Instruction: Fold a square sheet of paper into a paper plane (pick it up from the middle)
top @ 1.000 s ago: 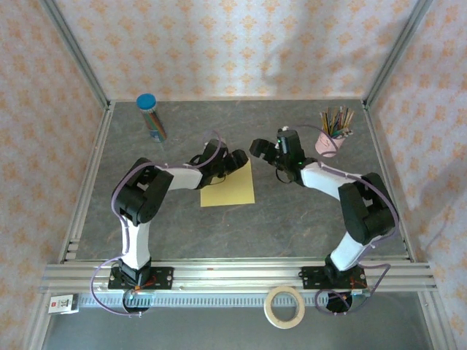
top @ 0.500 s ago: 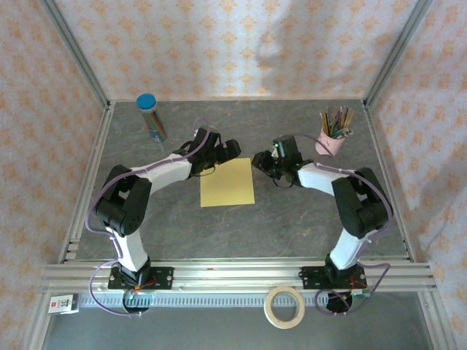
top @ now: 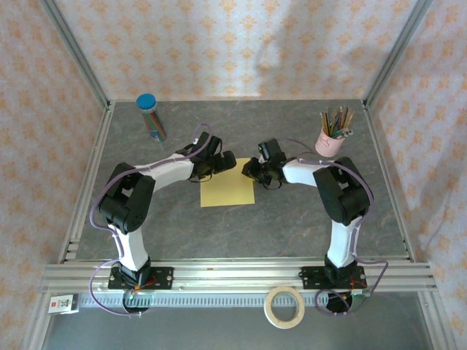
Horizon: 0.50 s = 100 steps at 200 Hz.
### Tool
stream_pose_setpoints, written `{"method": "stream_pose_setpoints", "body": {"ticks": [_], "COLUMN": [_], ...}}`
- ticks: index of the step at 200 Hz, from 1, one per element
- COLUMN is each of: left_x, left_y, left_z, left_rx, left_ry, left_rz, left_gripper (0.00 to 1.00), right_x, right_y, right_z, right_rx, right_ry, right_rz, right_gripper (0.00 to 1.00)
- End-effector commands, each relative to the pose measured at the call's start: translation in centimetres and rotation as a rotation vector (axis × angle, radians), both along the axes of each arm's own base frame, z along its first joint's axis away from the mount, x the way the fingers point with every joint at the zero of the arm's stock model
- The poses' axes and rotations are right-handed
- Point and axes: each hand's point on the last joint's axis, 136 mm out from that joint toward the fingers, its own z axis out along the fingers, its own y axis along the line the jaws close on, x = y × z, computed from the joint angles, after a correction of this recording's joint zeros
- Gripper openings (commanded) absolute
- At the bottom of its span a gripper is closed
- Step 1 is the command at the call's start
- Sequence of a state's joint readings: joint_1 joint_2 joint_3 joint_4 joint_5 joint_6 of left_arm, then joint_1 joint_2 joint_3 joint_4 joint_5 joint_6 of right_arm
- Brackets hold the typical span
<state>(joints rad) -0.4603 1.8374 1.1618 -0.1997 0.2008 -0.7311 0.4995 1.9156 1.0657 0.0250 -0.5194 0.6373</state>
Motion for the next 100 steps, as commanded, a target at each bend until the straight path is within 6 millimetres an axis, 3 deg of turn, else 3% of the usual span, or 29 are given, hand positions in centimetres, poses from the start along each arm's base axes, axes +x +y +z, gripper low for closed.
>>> {"method": "stream_pose_setpoints", "body": {"ticks": [1,30,52,78,100], "left_x": [-0.6,-1.5,-2.2,-2.4,-2.1], "left_y": [0.6,0.6,1.2,1.6,1.0], "left_z": [-0.8,-1.8,-2.5,-2.4,-1.6], "left_rx": [0.045,0.083,0.184,0.266,0.294], "left_ry": [0.029,0.069,0.098,0.11,0.094], "left_rz": [-0.004,-0.047,-0.076,-0.097,-0.138], "left_gripper": [0.96,0.96,0.96,0.96,0.96], "right_x": [-0.1,-1.1,-1.6,-0.5,1.1], "right_y": [-1.2,-2.0,-1.2,-0.4,-0.8], "right_z": [-1.9,-3.2,-2.6,1.2,5.1], "right_rx": [-0.071,-0.052,0.048,0.178,0.196], "right_ry": [0.054,0.123,0.167,0.086,-0.043], "right_rz": [-0.064,-0.164,-0.212,-0.251,-0.253], "right_gripper": [0.25,0.25,0.25,0.27,0.35]}}
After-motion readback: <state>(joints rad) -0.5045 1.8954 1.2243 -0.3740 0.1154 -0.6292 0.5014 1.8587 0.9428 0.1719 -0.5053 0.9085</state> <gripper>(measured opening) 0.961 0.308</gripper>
